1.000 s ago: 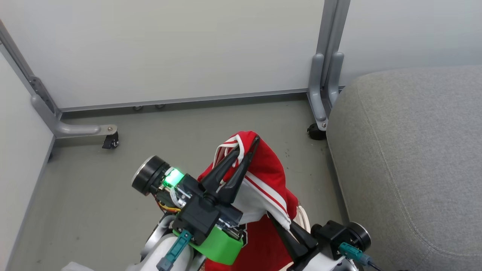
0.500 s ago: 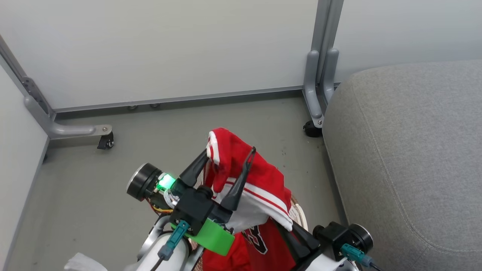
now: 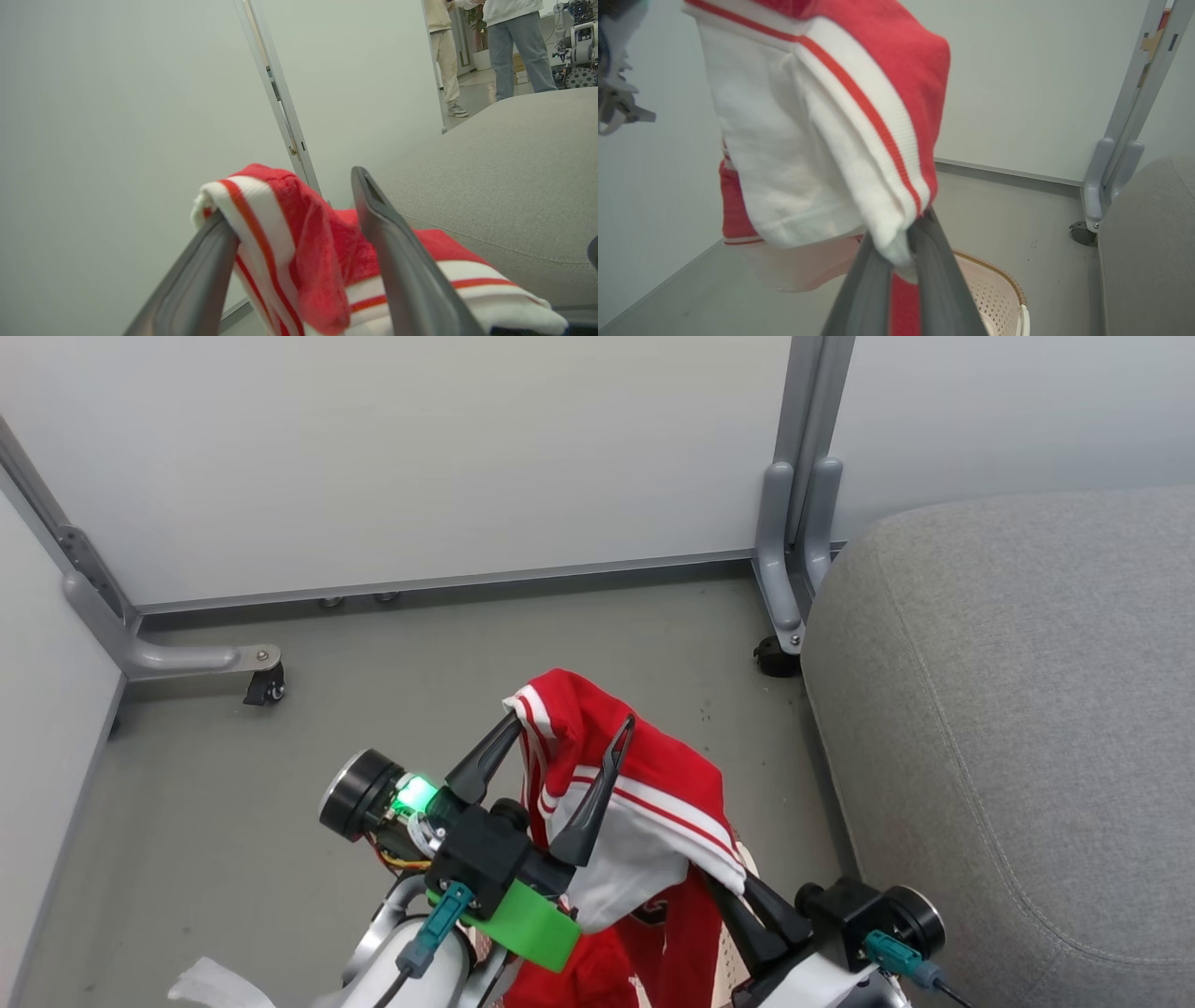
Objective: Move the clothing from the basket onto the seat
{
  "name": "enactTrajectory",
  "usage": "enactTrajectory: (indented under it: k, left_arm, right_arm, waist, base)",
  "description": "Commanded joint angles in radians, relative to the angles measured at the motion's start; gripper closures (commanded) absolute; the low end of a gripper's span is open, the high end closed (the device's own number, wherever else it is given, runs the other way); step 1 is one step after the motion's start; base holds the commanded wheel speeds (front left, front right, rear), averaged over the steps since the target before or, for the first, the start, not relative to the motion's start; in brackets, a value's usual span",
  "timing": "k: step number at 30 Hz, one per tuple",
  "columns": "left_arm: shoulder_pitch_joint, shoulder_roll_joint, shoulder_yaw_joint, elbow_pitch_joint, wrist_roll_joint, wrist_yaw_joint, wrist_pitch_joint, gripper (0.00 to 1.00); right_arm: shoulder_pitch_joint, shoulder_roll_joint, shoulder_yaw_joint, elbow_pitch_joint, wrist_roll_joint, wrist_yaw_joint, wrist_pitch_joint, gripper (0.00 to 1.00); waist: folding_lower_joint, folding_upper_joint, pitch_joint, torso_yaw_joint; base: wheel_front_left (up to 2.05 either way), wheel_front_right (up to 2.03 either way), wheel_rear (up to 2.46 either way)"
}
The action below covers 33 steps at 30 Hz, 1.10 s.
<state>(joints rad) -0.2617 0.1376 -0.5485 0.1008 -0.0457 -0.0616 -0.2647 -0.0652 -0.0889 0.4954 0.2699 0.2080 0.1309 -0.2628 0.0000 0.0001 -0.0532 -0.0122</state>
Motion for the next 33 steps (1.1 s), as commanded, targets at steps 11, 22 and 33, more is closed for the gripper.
enactTrajectory:
  k: [11,22,33]
  left_arm:
    - [-0.003,0.013,-0.004,-0.002,-0.01,0.012,0.0,0.0]
    - [0.006,0.026,-0.003,0.009,-0.022,0.014,0.001,0.0]
    - [0.051,0.048,0.016,0.014,-0.061,0.014,0.001,0.0]
  right_arm:
    - [0.032,0.031,-0.186,0.022,-0.103,0.0,-0.003,1.0]
    - [0.041,0.037,-0.288,-0.039,-0.12,0.0,-0.003,1.0]
    - [0.026,0.037,-0.373,-0.122,-0.151,0.0,-0.003,1.0]
  waist:
    - [0.0,-0.0001,0.004,-0.004]
    - [0.0,-0.0001,0.024,-0.022]
    - [0.0,-0.0001,0.07,-0.127]
  base:
    - [0.0,0.0,0.0]
    - [0.0,0.0,0.0]
    - [0.0,0.0,0.0]
